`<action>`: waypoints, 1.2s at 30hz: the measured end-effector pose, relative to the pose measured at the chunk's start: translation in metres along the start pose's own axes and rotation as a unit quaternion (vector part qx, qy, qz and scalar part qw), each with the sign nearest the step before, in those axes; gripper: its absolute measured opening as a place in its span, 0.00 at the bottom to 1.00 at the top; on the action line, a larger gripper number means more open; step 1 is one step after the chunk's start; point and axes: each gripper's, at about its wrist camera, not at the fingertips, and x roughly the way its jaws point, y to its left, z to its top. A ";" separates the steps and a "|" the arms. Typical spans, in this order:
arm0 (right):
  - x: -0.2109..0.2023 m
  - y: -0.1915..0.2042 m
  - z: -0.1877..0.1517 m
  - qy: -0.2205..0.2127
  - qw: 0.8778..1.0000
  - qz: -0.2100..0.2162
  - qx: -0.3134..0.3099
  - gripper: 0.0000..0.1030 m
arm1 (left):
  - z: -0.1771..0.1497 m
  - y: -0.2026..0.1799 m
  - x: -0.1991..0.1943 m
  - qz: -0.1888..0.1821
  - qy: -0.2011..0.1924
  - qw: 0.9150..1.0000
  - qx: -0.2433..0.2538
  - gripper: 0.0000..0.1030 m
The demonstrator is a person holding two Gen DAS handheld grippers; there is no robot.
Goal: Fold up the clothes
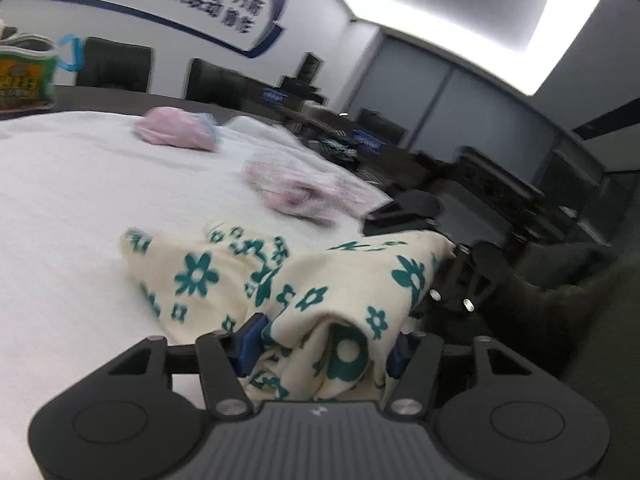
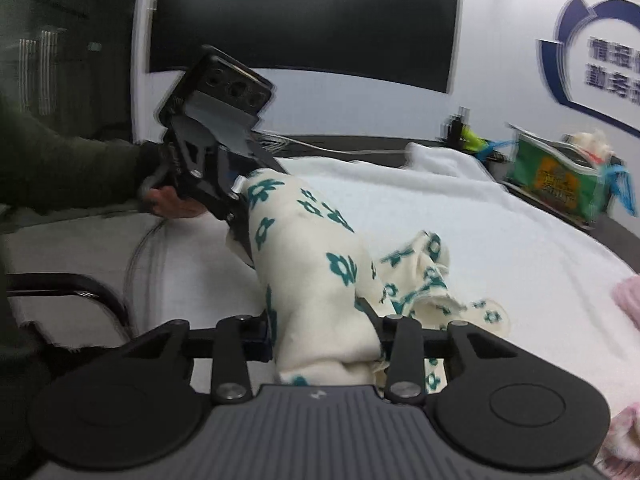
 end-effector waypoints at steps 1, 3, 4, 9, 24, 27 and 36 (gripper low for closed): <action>-0.009 0.007 0.000 -0.005 1.000 0.025 0.004 0.36 | -0.007 -0.008 -0.003 -0.009 -0.007 1.000 -0.003 0.55; -0.020 0.014 -0.001 -0.013 0.997 0.068 0.018 0.36 | -0.020 -0.015 -0.006 -0.019 -0.022 0.999 -0.025 0.55; -0.022 0.015 -0.003 -0.014 0.997 0.077 0.029 0.36 | -0.026 -0.017 -0.006 -0.021 -0.029 0.999 -0.036 0.55; -0.025 0.001 -0.017 -0.038 0.992 0.073 0.100 0.47 | -0.023 0.001 -0.004 -0.015 -0.069 0.991 -0.112 0.55; -0.010 -0.057 -0.049 -0.126 0.908 -0.056 0.395 0.35 | -0.019 0.030 -0.015 0.162 -0.160 0.940 -0.254 0.48; -0.003 -0.057 -0.047 -0.095 0.902 -0.104 0.407 0.35 | -0.014 0.010 -0.025 0.218 -0.191 0.933 -0.214 0.58; -0.042 -0.004 -0.022 -0.168 0.903 -0.289 0.271 0.58 | -0.021 -0.055 -0.010 0.239 -0.227 0.935 -0.129 0.74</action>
